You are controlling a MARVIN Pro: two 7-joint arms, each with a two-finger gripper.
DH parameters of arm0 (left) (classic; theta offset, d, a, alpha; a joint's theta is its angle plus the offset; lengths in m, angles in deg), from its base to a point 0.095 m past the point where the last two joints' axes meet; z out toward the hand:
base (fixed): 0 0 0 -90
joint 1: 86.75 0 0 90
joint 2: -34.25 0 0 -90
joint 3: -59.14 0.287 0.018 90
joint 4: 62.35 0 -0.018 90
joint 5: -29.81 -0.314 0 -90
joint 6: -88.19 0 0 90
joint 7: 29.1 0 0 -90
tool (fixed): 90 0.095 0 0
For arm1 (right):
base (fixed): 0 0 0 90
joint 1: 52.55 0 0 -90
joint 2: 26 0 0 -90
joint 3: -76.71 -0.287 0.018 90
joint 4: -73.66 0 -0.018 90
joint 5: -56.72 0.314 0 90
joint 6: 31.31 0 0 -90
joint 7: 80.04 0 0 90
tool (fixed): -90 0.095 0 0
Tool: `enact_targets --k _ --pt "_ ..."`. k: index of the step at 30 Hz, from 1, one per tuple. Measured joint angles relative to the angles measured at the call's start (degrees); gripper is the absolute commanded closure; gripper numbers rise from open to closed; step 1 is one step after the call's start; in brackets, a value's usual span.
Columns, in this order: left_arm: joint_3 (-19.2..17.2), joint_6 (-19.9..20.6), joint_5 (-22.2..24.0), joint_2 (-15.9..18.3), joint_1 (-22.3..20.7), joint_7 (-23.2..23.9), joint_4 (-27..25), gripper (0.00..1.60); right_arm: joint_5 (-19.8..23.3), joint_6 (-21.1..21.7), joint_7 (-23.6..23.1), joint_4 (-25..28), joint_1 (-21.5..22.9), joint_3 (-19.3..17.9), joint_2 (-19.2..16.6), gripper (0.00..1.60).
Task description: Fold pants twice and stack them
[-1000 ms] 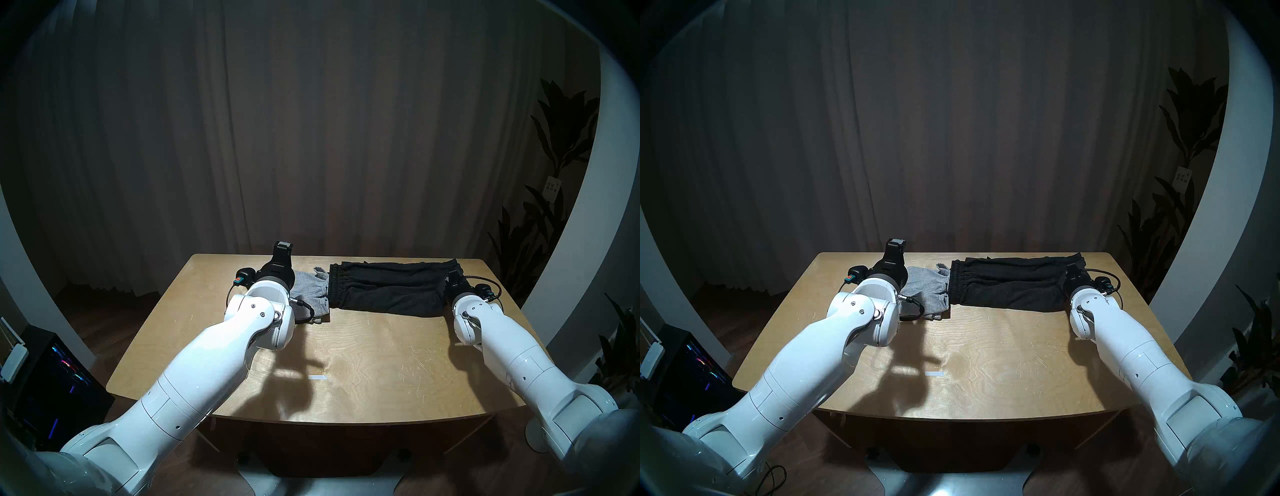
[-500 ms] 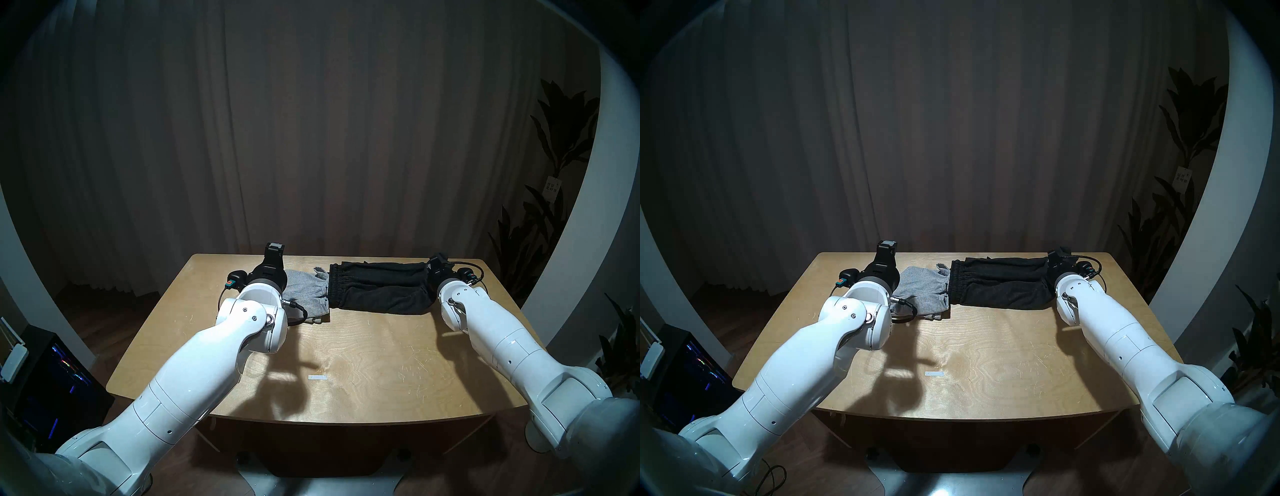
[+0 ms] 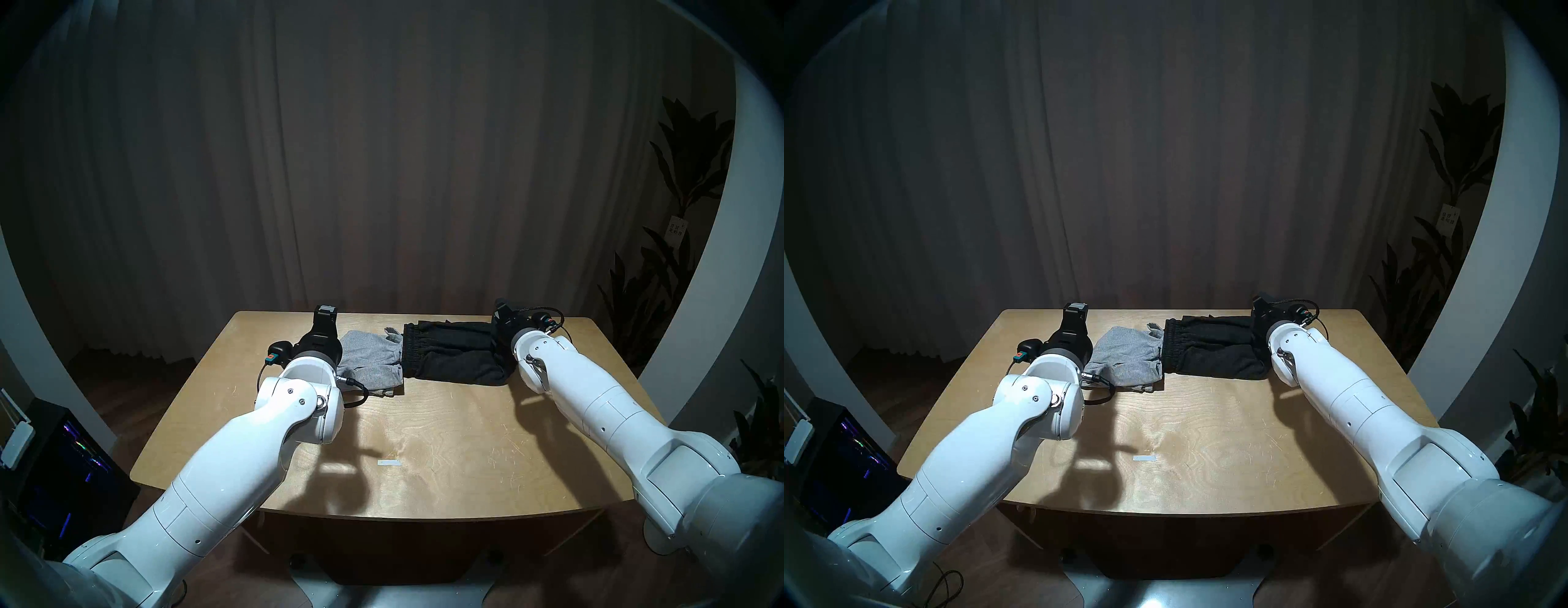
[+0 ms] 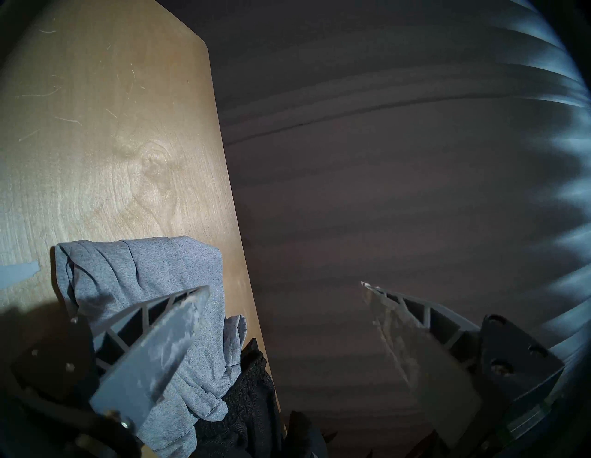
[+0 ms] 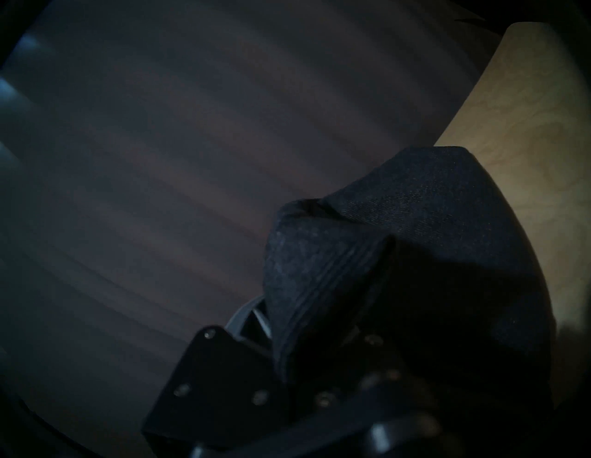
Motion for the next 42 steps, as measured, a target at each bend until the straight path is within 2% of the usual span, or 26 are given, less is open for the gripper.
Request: enact_targets --k 22,42 --pt "-1.7 -2.1 0.5 0.9 3.6 2.2 -2.5 0.00 -3.8 4.7 -4.8 -1.6 2.4 5.4 2.3 1.60" --pt "-1.9 -4.7 -0.1 1.4 5.8 2.8 -5.2 0.00 -5.3 7.1 -7.7 -0.1 3.1 6.0 3.6 1.60"
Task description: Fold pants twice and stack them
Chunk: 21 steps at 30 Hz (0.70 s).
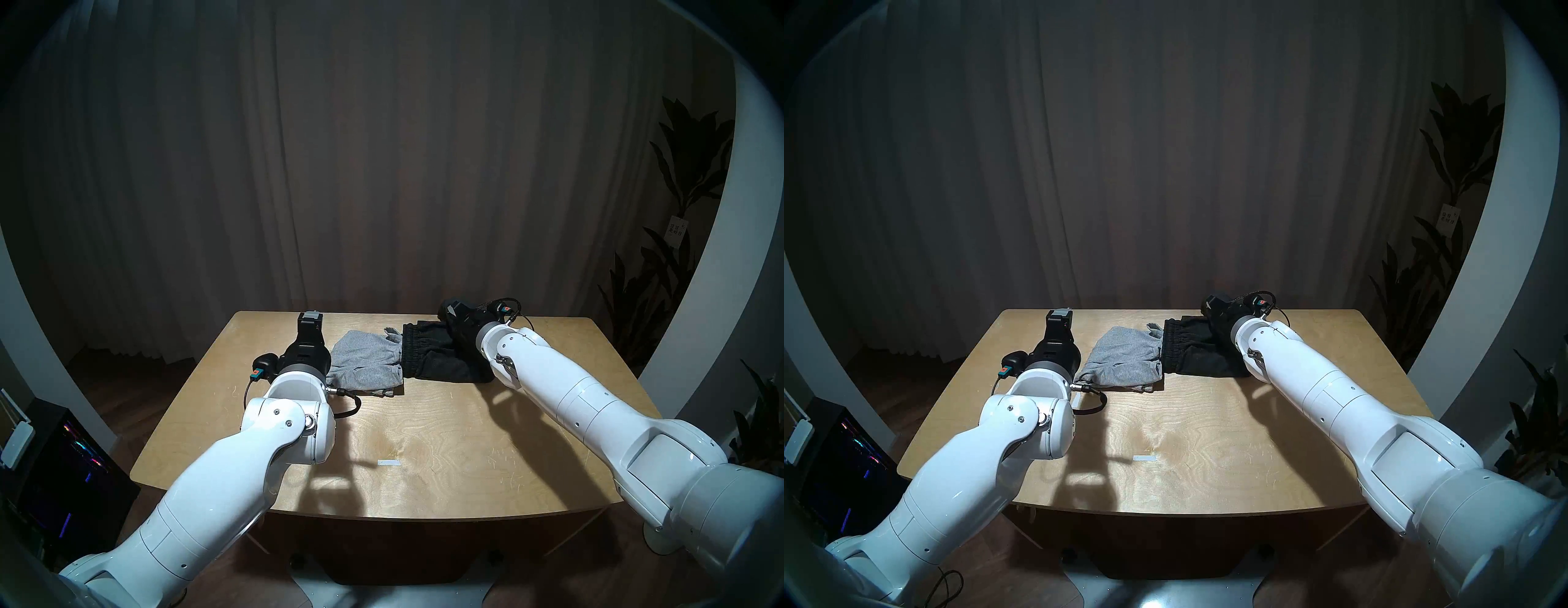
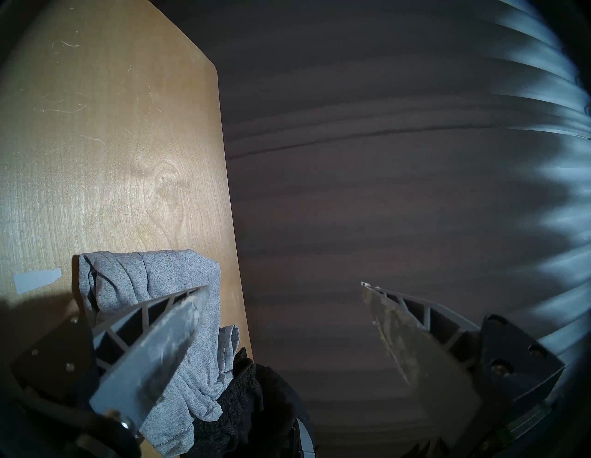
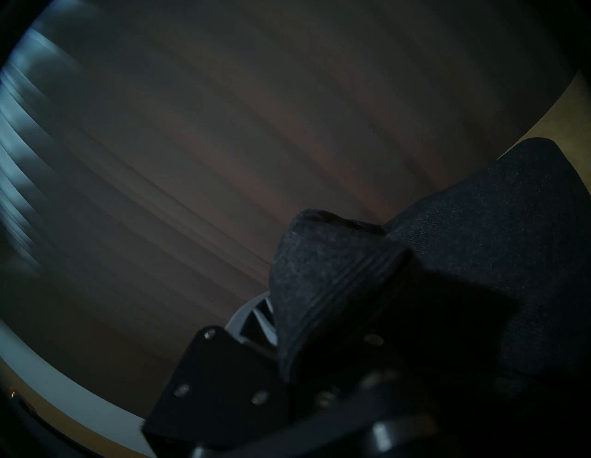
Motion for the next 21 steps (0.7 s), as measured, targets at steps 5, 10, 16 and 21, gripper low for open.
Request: enact_targets --k 5,10,16,21 --pt "0.0 -0.7 -0.3 0.2 0.5 0.1 -0.7 0.00 -0.8 1.9 -0.6 2.6 -0.3 1.1 -0.7 1.60" --pt "0.0 -1.2 -0.4 0.3 1.0 0.2 -1.2 0.00 -2.4 3.7 -1.2 5.4 -1.0 3.3 -2.5 1.60" --pt "0.0 -1.7 -0.5 0.4 1.2 0.4 -1.5 0.00 -3.8 5.1 -1.8 8.0 -2.2 5.1 -4.8 1.60" --pt "0.1 -2.0 -0.5 0.4 1.4 0.6 -1.6 0.00 -4.9 5.8 -2.8 9.6 -3.2 6.2 -6.3 1.60"
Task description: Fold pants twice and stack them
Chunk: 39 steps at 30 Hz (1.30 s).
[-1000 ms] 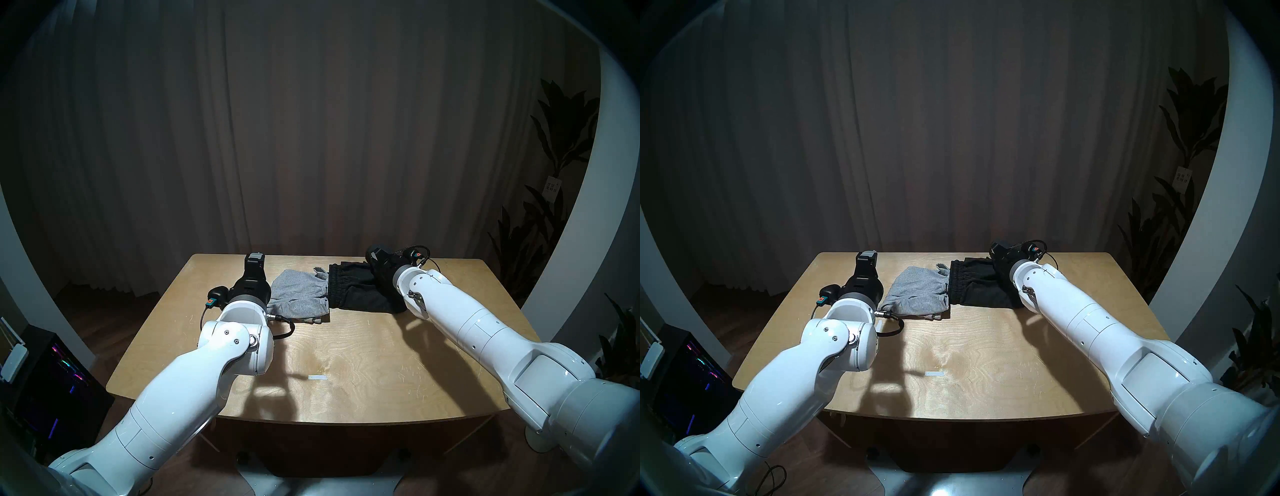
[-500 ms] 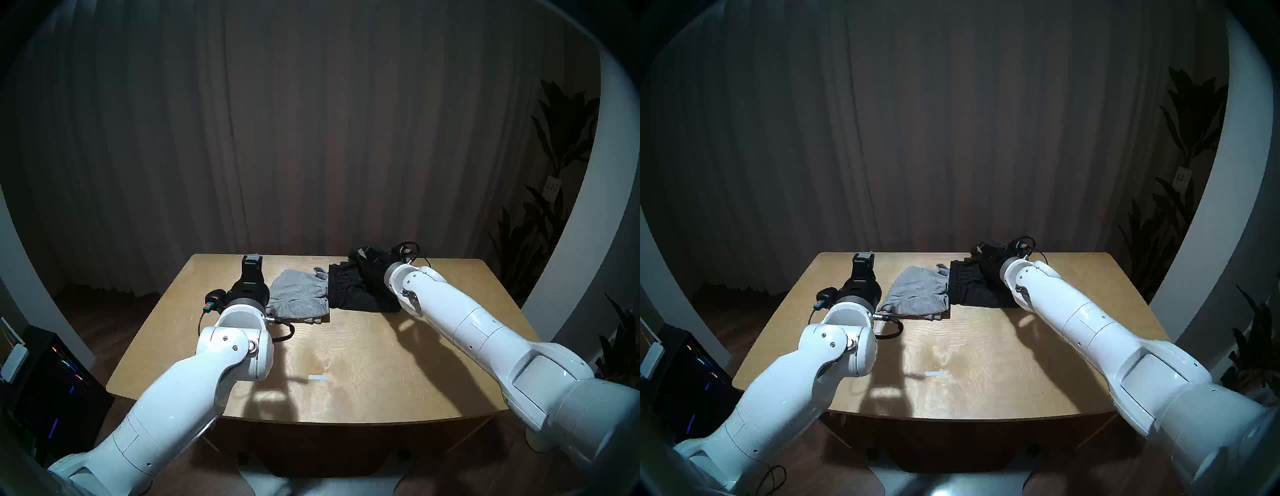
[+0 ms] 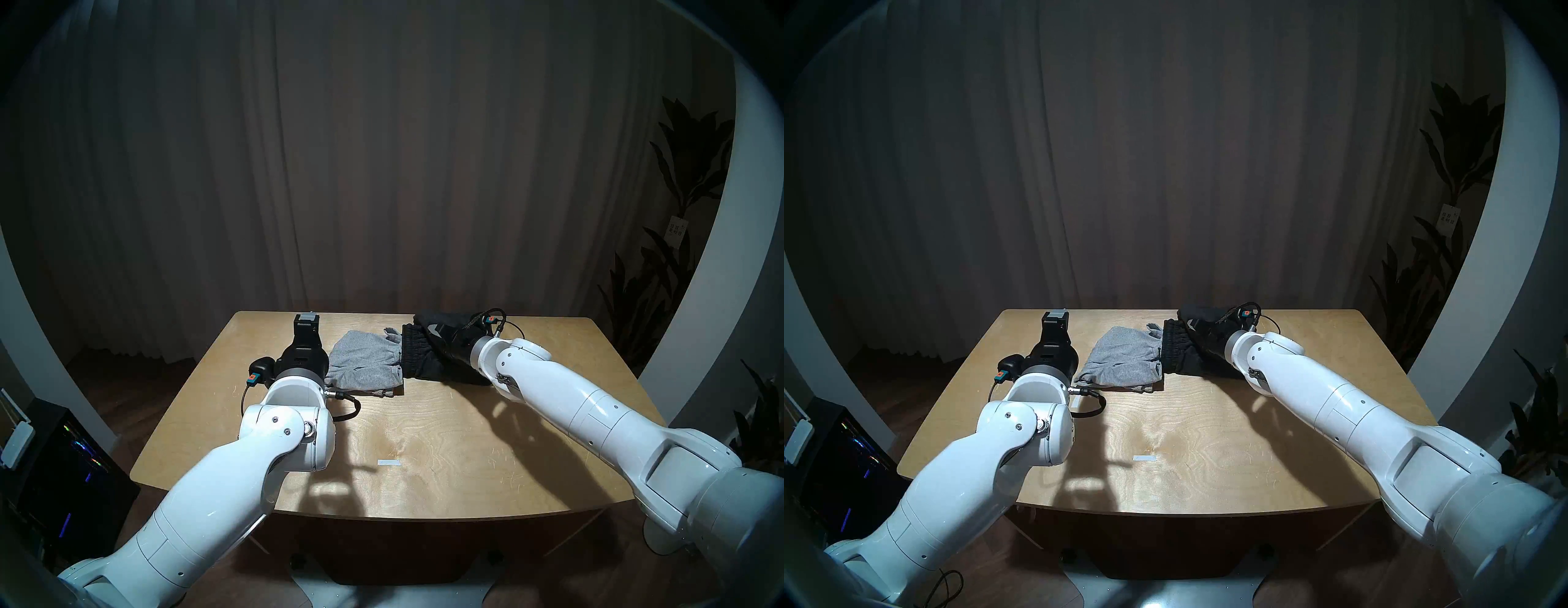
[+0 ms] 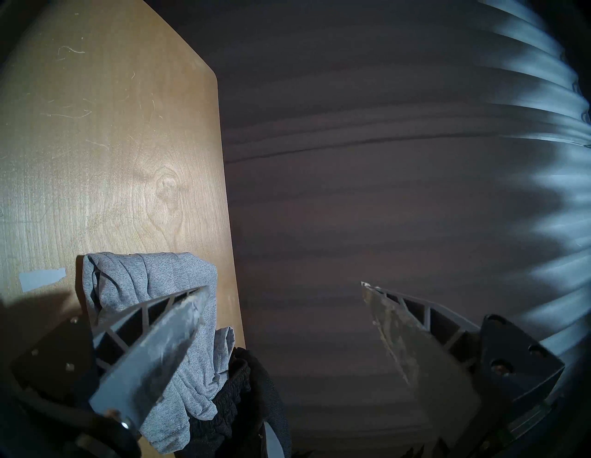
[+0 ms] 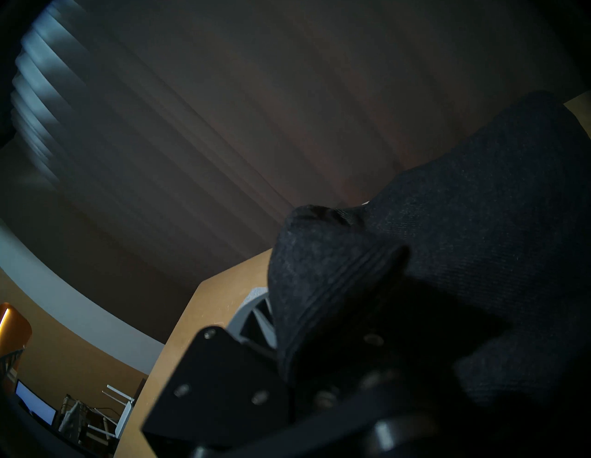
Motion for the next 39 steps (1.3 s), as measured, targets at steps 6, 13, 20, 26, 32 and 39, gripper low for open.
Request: enact_targets --k 6,13,20,26,32,39 --pt "0.1 -0.4 -0.1 -0.1 0.1 0.3 -0.1 0.00 -1.5 1.0 -1.3 1.5 -0.1 1.5 -1.3 1.60" --pt "0.1 -1.1 -0.2 -0.3 0.6 0.6 -0.3 0.00 -4.1 1.5 -2.7 2.2 0.1 3.5 -2.3 0.94" --pt "0.2 -1.6 -0.4 -0.4 0.9 0.9 -0.7 0.00 -5.3 1.3 -3.5 3.2 0.1 4.3 -2.8 0.00" --pt "0.5 -1.8 -0.5 -0.5 1.2 1.2 -0.9 0.00 -5.8 1.4 -4.1 5.1 0.1 4.3 -3.6 0.00" --pt "0.6 -2.3 -0.8 -0.5 1.6 1.5 -1.5 0.00 -6.6 2.4 -4.5 6.8 0.0 5.0 -4.4 0.00" --pt "0.5 -3.2 -0.9 0.2 3.2 2.0 -2.6 0.00 -7.6 4.3 -5.1 8.6 -0.2 6.9 -5.2 0.00"
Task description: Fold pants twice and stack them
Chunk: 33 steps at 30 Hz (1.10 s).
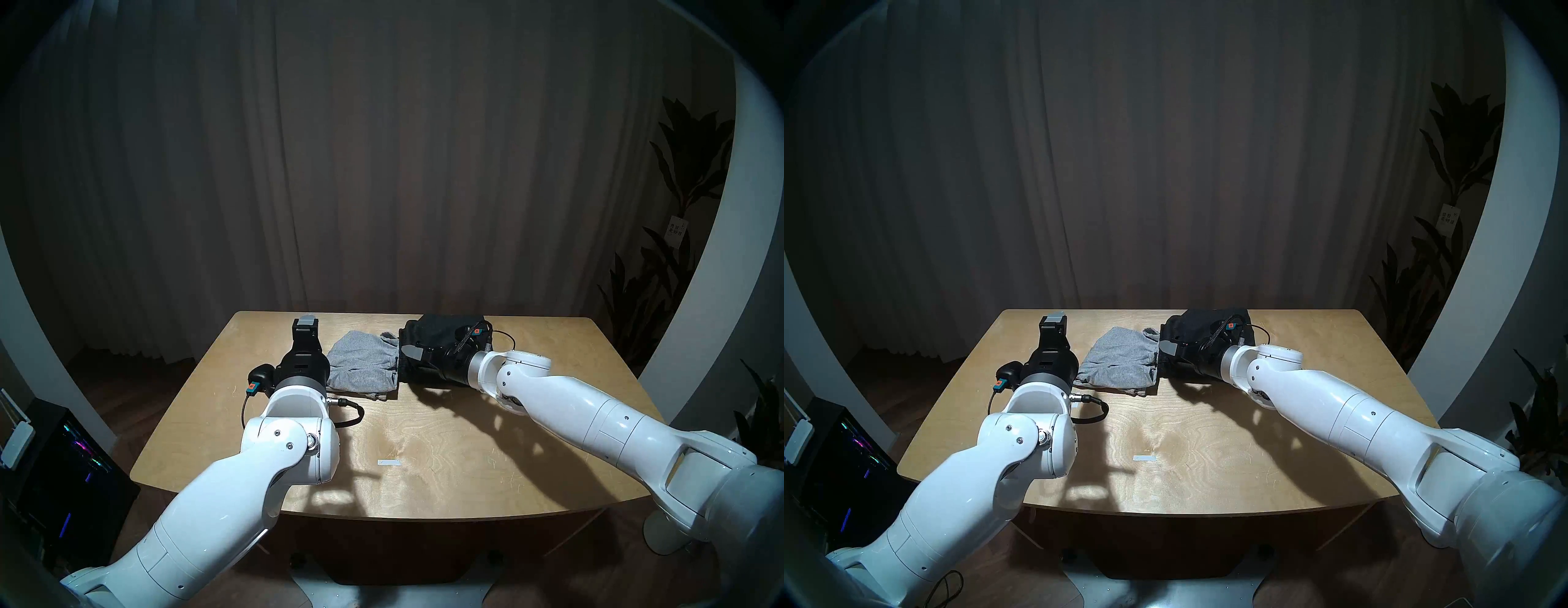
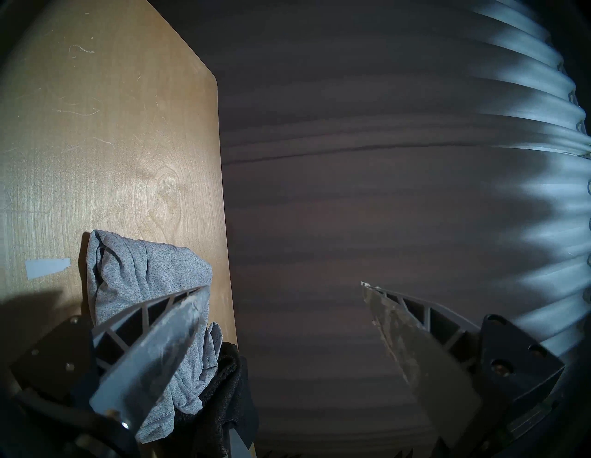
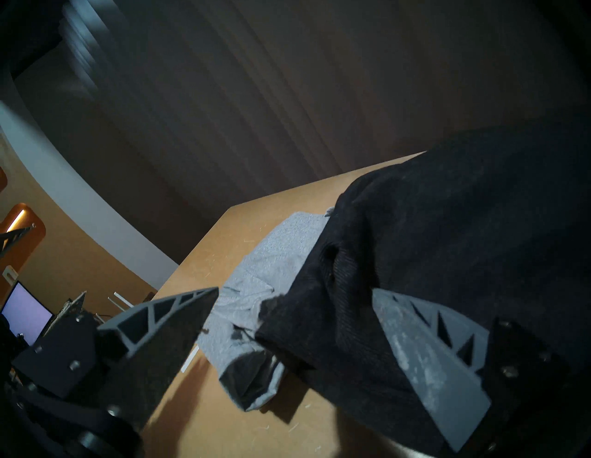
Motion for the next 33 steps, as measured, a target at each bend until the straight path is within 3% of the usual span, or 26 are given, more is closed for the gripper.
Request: enact_targets --k 11,21,27,33 --pt "-0.2 -1.2 0.0 0.8 2.3 1.3 -1.3 0.00 -1.9 1.3 -0.7 3.5 -0.4 2.4 -1.9 0.00" --pt "-0.2 -1.2 0.2 1.3 2.8 2.1 -1.9 0.00 -2.6 0.4 -1.1 8.3 -1.4 2.3 -4.4 0.00" --pt "0.2 0.6 0.5 1.7 2.5 2.1 -1.8 0.00 -0.3 0.0 -1.1 13.2 -3.6 1.4 -6.7 0.00" --pt "1.7 3.2 1.3 1.6 1.4 1.7 -1.0 0.00 4.9 -4.2 1.3 17.9 -7.3 -1.8 -9.5 0.00"
